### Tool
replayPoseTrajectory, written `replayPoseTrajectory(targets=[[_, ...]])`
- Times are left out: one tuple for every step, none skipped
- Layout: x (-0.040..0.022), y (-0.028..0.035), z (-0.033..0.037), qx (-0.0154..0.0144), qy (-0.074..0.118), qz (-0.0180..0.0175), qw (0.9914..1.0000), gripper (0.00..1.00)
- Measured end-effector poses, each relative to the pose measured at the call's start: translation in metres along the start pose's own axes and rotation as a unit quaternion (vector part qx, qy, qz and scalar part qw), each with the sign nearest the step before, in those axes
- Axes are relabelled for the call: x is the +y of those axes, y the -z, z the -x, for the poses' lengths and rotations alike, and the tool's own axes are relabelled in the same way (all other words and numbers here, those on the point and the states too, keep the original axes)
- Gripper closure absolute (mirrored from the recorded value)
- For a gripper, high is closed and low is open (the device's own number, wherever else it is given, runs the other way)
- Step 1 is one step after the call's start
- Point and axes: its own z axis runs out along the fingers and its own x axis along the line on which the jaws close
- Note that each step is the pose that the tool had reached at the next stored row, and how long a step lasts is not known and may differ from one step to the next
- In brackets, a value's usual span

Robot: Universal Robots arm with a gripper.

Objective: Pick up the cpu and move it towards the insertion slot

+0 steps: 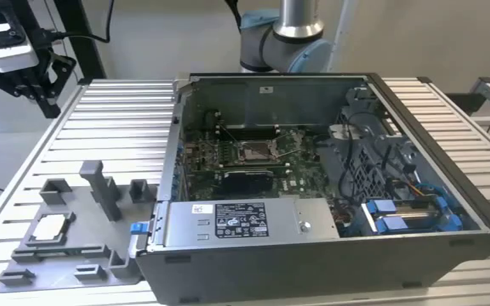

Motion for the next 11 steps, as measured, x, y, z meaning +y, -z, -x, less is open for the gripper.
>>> replayPoseTrajectory(targets=[[0.0, 0.0, 0.0, 0.0, 0.0, -0.0002, 1.0, 1.0], [0.0001, 0.0, 0.0, 0.0, 0.0, -0.0004, 1.0, 1.0], [0.0, 0.0, 0.0, 0.0, 0.0, -0.0005, 1.0, 1.0], [0.0, 0.0, 0.0, 0.0, 0.0, -0.0007, 1.0, 1.0], [0.0, 0.0, 0.0, 0.0, 0.0, -0.0009, 1.0, 1.0], [0.0001, 0.0, -0.0001, 0.0, 0.0, -0.001, 1.0, 1.0], [0.0001, 0.0, -0.0009, 0.0001, 0.0, -0.0011, 1.0, 1.0], [-0.0005, 0.0, -0.0019, 0.0, 0.0, -0.001, 1.0, 1.0], [-0.0018, 0.0, -0.0033, 0.0, 0.0, -0.001, 1.0, 1.0], [-0.0042, 0.0, -0.0063, 0.0, 0.0, -0.001, 1.0, 1.0], [-0.0059, -0.0001, -0.0078, 0.0, 0.0, -0.001, 1.0, 1.0]])
